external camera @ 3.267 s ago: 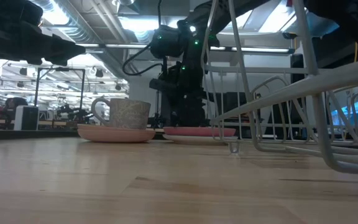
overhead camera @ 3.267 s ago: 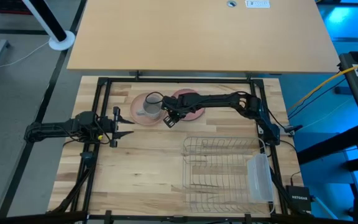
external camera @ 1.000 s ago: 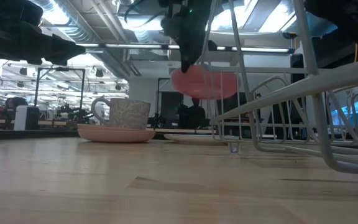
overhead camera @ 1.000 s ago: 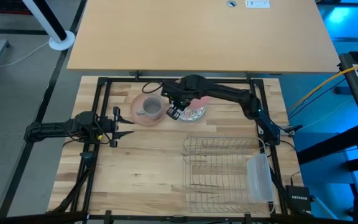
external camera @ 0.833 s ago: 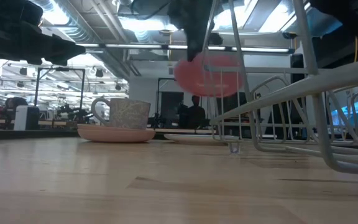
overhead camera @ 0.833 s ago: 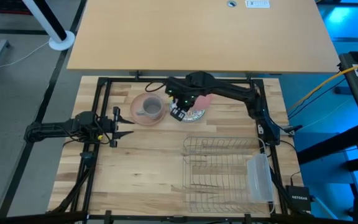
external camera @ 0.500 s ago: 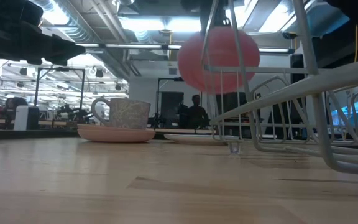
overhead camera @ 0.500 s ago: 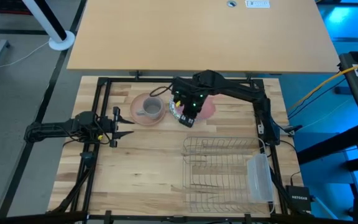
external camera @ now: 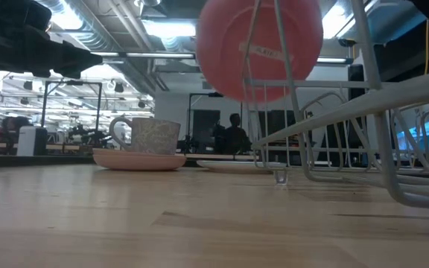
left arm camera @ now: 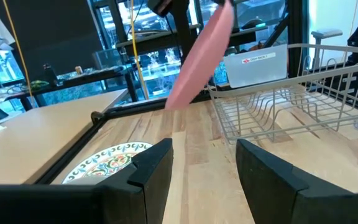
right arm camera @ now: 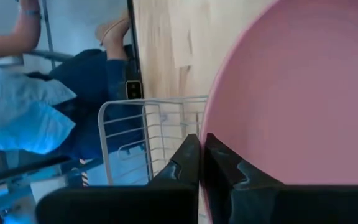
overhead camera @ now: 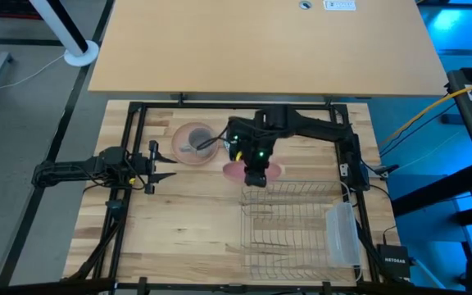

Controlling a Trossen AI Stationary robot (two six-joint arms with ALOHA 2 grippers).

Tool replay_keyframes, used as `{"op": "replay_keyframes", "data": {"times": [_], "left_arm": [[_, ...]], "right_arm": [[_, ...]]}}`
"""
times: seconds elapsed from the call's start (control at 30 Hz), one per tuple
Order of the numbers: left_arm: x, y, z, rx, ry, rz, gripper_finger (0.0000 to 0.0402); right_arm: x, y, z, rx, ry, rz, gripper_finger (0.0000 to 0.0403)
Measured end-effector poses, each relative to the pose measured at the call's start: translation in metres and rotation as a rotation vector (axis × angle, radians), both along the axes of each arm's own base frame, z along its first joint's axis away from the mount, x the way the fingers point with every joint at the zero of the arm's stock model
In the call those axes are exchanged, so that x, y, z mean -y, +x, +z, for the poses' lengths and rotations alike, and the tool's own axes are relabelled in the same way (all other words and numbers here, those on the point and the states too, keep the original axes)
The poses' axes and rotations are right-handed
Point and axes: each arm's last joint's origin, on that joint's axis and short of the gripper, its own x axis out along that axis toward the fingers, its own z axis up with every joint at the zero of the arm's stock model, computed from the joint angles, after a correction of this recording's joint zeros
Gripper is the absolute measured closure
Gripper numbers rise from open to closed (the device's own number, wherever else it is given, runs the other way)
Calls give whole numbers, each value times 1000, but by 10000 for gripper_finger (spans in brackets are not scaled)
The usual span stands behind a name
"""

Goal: Sort dishes
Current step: Put the pink plate into the dish rack

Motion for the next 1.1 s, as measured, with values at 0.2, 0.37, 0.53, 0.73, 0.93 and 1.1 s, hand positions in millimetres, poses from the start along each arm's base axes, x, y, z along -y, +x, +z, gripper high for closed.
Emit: {"op": "replay_keyframes", "data": {"times": [0.2,0.37,0.53,0.73,0.93,1.1], "left_arm": [[0,0,0,2,14,0,233],[0,0,0,8,-113,-2,233],[0,0,6,71,-218,-13,233],[0,-3,24,262,-302,-45,233],[1,-6,37,394,-345,-85,233],[2,-4,40,420,-255,-101,233]], "right_arm": [[-16,0,0,17,-5,66,395],[-30,-1,0,26,-6,114,393],[-43,-3,1,31,27,160,395],[-55,-4,1,32,29,192,395],[-56,-5,1,33,17,193,394],[-53,-4,0,53,-26,209,396]]}}
